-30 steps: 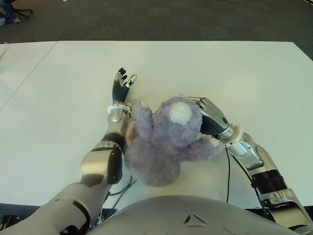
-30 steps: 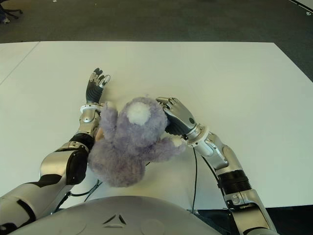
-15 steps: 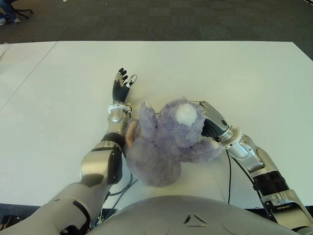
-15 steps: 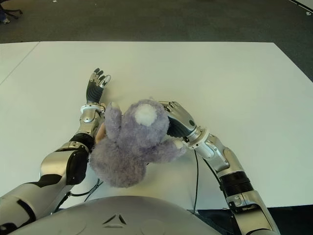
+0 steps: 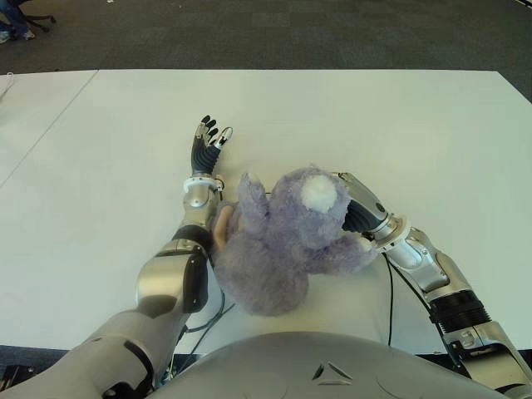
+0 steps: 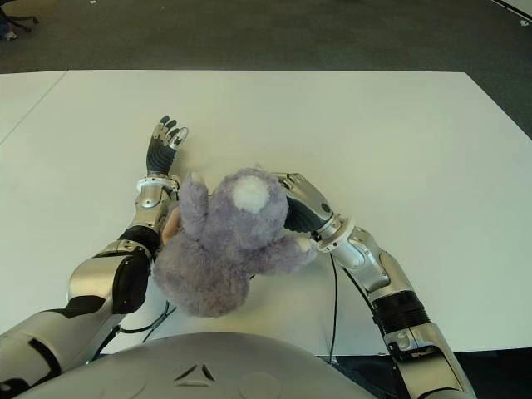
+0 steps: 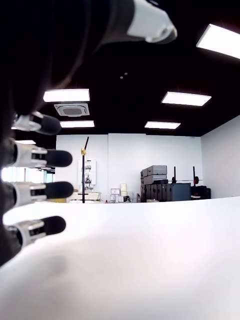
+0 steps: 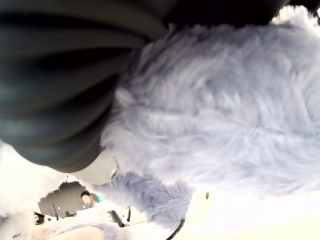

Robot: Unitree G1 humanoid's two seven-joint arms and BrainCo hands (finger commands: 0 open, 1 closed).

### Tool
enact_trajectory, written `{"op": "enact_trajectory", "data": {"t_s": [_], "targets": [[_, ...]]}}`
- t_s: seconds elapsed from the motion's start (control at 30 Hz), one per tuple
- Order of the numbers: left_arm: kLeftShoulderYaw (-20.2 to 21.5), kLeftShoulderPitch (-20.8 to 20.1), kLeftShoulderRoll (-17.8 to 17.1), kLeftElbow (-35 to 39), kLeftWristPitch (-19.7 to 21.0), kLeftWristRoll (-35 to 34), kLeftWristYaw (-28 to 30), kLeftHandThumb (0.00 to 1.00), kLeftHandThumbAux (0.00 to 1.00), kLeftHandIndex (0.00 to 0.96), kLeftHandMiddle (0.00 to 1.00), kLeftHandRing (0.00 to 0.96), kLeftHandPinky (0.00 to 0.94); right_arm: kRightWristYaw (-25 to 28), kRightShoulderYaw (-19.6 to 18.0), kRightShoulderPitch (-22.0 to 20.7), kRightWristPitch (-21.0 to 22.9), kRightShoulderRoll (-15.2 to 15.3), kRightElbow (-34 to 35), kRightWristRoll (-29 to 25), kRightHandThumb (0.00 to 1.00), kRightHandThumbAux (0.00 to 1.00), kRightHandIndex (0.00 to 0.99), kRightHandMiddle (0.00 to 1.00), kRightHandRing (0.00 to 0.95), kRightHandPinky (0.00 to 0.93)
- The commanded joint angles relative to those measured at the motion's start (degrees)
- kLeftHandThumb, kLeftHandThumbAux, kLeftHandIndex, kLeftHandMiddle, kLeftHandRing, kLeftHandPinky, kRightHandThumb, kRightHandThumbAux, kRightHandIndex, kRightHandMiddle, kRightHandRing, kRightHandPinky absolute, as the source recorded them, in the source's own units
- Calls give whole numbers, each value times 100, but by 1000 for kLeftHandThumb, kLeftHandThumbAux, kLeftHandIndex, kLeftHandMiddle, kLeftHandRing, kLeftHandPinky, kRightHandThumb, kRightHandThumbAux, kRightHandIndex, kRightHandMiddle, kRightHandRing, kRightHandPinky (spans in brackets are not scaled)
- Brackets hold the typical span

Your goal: Put the doll into the plate.

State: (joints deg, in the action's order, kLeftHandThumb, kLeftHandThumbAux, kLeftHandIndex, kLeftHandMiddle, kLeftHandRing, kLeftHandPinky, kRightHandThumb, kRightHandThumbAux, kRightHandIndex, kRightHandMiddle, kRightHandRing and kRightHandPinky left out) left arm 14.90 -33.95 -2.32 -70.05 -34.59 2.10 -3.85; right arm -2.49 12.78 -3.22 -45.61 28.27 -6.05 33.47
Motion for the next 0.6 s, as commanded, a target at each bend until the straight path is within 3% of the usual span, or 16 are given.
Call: {"op": "enact_trajectory", "data": {"t_s": [0.03, 0.33, 0.6], "targets": [[9, 1070, 369, -760, 769, -13, -63, 0, 550, 53, 108, 102, 76, 294, 127, 55, 227, 11, 22, 27, 696, 726, 437, 861, 873, 862], [-30, 1041, 387, -755, 827, 14, -115, 0, 557, 53, 107, 99, 81, 178, 3, 55, 373, -49, 123, 47, 698, 725, 437, 862, 874, 865], [-31, 1039, 370, -764, 889, 16, -100, 0, 554, 50, 106, 96, 73, 193, -151, 62, 876, -179, 324, -49, 695, 726, 437, 860, 868, 859]]}}
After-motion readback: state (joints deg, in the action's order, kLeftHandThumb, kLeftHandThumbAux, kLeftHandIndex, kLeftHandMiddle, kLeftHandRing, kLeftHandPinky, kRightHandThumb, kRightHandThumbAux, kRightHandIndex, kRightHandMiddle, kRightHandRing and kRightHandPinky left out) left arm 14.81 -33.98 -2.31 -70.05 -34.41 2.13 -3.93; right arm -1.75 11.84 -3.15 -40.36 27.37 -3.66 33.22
